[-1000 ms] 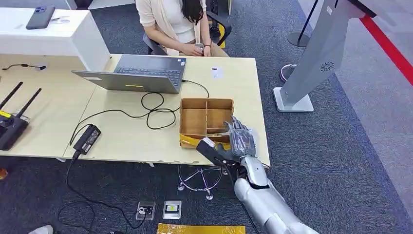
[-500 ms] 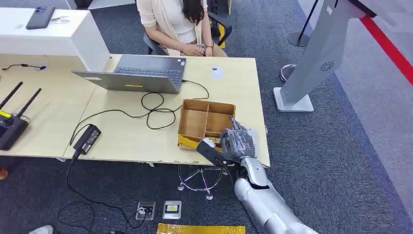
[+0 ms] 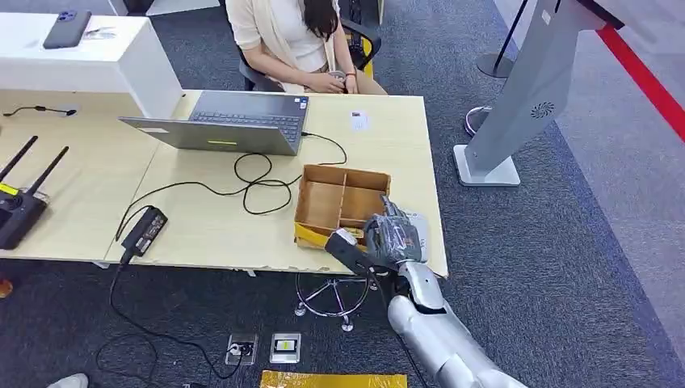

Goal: Pass the card to the sensor for recognition and then transmit it.

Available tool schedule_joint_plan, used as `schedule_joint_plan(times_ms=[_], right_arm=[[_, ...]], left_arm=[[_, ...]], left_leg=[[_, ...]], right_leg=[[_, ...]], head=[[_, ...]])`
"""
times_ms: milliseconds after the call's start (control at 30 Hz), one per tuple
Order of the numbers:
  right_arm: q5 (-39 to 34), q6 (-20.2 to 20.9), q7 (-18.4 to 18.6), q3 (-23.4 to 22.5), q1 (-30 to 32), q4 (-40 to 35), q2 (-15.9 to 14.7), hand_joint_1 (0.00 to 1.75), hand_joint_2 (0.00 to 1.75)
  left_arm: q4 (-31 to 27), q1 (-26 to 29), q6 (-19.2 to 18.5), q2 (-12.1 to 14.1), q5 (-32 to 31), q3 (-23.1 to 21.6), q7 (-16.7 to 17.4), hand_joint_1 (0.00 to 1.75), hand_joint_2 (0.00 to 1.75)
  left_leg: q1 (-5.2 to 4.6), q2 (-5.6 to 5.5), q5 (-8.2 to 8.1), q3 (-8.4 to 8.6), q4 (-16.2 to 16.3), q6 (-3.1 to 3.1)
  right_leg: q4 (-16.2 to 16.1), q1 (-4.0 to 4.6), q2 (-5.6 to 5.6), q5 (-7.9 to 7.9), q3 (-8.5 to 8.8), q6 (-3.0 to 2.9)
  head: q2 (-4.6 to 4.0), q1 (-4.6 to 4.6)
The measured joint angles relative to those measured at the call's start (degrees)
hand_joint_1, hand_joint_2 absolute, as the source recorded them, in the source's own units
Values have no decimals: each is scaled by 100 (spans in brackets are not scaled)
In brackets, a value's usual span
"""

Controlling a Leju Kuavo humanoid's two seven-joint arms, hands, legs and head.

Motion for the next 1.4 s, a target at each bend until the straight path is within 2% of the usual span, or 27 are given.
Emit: schedule_joint_plan(times_ms=[167, 400, 667, 700, 733, 767, 967, 1000, 1267, 1400], right_arm=[[-98, -133, -13, -4, -120, 0, -31, 175, 175], [-68, -116, -15, -31, -884, -20, -223, 175, 175], [-52, -94, -85, -57, -1143, -50, -299, 175, 175], [-52, -96, -85, -57, -1139, -50, -299, 31, 175], [-50, -98, -90, -57, -1139, -50, -299, 0, 175], [-46, -103, -92, -57, -1141, -50, -299, 0, 0], [-72, -133, -146, -61, -1144, -50, -299, 0, 0], [-89, -133, -173, -70, -1153, -50, -302, 0, 175], [-183, -92, -120, -151, -1220, -258, -341, 0, 175], [-173, 255, 172, -177, -1027, -751, -417, 0, 175]], left_arm=[[0, 0, -2, 0, -31, 0, 0, 0, 0], [0, -5, -11, 0, -44, 0, 0, 0, 0], [0, -6, -2, 0, -20, 0, 0, 0, 0], [0, -6, 0, -2, -17, 0, 0, 0, 0], [0, -6, 0, -2, -15, 0, 0, 0, 0], [0, -5, 0, -2, -15, 0, 0, 0, 0], [0, -2, 39, -2, 7, -2, 0, 0, 0], [0, -1, 37, -2, 11, -4, 0, 0, 0], [0, 20, 61, -2, 146, -7, -15, 0, 0], [0, 26, 70, -2, 227, -7, -17, 0, 0]], left_leg=[[0, 0, 0, 0, 1, 0], [-1, 5, 1, 4, 3, 0], [0, 5, 0, 2, 3, 0], [0, 5, 0, 1, 2, 0], [0, 5, 0, 0, 2, 0], [0, 5, 0, 1, 2, 0], [0, 5, 0, 1, 2, 0], [0, 5, 0, 1, 3, 0], [0, 5, 0, 1, 3, 0], [0, 5, 0, 2, 3, 0]], right_leg=[[0, 0, 0, 1, -1, 0], [0, -1, 8, 4, 2, 3], [0, 0, 9, 4, 1, 2], [0, 0, 9, 4, 0, 2], [0, 0, 9, 4, 0, 2], [0, 0, 9, 4, 1, 2], [0, 0, 8, 4, 1, 2], [0, 0, 9, 4, 1, 2], [0, 0, 9, 4, 0, 2], [0, 0, 9, 4, 0, 2]], head=[[2, 0], [2, 0], [0, 0], [0, 0], [2, 0], [2, 0], [0, 0], [2, 0], [2, 0], [2, 0]])
